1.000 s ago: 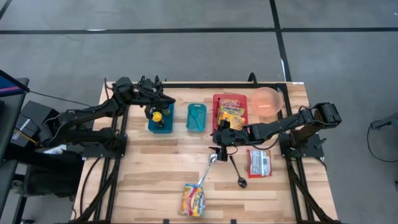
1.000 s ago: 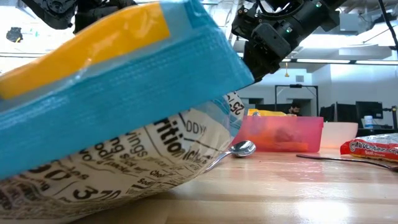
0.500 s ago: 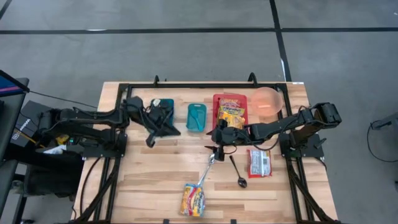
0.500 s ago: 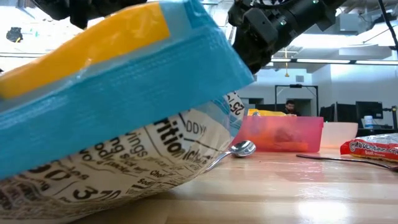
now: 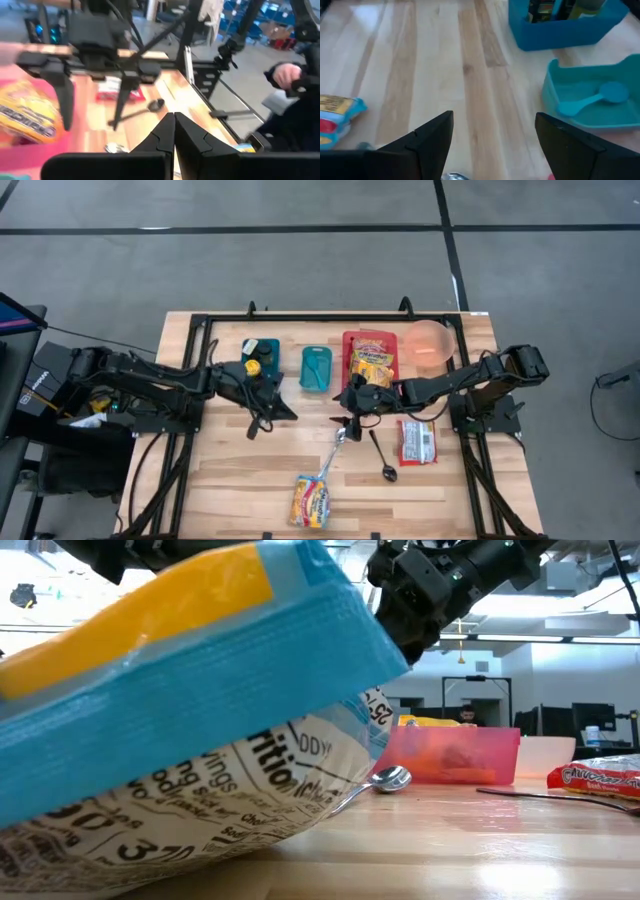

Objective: Pick & Place Food Item
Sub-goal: Put the silver spoon into the green bin

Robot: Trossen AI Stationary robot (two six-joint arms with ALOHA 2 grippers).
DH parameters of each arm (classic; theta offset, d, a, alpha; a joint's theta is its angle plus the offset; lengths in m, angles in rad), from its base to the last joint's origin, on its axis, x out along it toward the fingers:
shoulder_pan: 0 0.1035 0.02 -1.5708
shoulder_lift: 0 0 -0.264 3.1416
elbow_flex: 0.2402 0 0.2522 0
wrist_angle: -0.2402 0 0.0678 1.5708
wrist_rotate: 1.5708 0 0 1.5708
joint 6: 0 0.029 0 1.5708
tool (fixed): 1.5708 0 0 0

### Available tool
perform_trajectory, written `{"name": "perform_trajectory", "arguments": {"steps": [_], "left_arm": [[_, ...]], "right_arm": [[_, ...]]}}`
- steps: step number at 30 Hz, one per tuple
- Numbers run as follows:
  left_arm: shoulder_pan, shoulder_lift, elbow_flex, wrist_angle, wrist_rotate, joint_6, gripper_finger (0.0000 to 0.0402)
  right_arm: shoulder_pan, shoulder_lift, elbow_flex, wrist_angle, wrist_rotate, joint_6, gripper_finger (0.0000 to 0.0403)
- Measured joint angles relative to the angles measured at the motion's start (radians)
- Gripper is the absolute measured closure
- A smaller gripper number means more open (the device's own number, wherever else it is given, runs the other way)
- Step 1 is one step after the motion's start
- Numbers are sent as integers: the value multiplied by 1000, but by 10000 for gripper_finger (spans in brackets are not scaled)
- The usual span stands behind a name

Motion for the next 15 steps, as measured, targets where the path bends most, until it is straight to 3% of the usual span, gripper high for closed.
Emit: {"name": "perform_trajectory", "arguments": {"steps": [8,15], "left_arm": [[-68,40,0,-13,-57,-10,401],[-122,76,0,-18,-85,-56,401]], "right_arm": [[7,0,1,-87,-23,71,127],[6,0,0,-228,-171,174,127]]}}
